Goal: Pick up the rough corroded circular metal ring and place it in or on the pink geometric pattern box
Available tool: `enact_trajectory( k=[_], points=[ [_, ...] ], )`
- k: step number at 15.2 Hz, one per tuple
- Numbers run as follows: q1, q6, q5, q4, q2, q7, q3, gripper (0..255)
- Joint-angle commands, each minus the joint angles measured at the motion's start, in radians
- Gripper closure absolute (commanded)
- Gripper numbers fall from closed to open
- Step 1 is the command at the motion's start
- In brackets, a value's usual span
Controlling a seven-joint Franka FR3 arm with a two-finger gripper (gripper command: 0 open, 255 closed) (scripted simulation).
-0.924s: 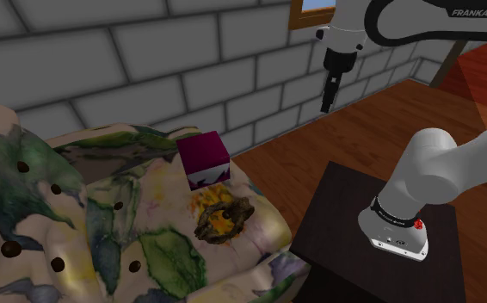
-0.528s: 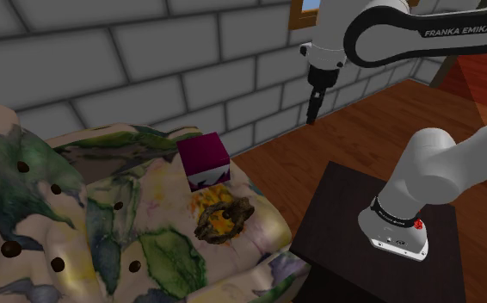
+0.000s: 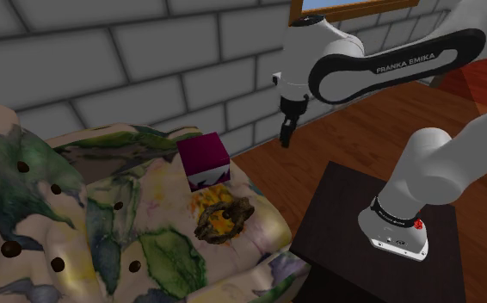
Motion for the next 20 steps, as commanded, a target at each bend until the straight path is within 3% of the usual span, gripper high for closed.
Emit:
enact_trajectory(
  k=[1, 9, 14, 20],
  points=[
    [0.007, 0.07, 0.004, -0.006, 0.067, 0.039, 0.031, 0],
    [0.011, 0.272, -0.052, 0.071, 0.366, 0.192, 0.128, 0],
    [0.021, 0.36, -0.143, 0.164, 0.572, 0.312, 0.165, 0],
    [0.075, 0.417, -0.27, 0.32, 0.821, 0.45, 0.156, 0]
  ],
)
